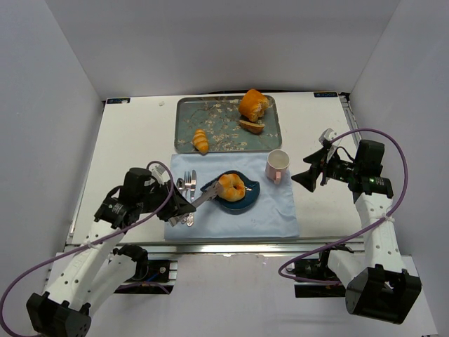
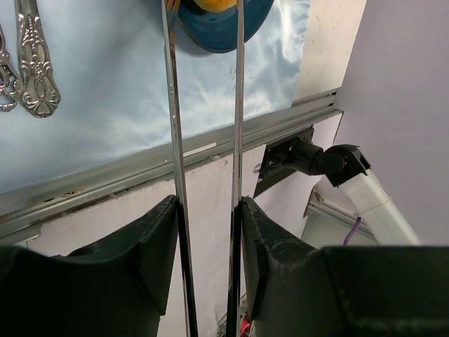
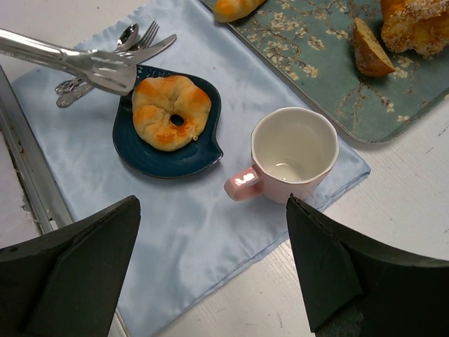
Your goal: Place the bread
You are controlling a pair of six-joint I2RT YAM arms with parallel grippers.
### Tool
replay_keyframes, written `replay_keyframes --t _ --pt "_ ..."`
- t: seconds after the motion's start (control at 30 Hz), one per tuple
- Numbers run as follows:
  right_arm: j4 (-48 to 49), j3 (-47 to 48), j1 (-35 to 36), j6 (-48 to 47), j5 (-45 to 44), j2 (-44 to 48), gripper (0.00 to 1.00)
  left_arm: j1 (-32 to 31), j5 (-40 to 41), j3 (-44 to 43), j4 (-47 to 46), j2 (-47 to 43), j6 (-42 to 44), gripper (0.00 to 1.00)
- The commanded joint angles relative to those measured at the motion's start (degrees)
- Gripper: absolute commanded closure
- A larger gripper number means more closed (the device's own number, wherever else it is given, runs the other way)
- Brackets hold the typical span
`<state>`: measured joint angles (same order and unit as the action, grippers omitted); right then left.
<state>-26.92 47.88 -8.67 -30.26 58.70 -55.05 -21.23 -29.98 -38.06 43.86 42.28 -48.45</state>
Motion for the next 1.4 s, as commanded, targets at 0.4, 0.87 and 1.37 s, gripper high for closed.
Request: replay_keyframes --t 0.4,0.87,1.37 --pt "-1.21 0.46 0.66 -2.78 -0.15 0.73 0.11 0.66 23.1 -23.45 9.51 12.18 14.84 0.68" --pt "1.25 5.56 15.61 -0.15 -18.35 -5.77 0.11 19.21 33.32 -6.78 -29.33 24.59 48.17 0.74" --pt "3.45 13.82 23.17 14.52 -40.32 -9.29 0.11 24.66 34.98 2.99 -33.75 33.66 44.32 0.23"
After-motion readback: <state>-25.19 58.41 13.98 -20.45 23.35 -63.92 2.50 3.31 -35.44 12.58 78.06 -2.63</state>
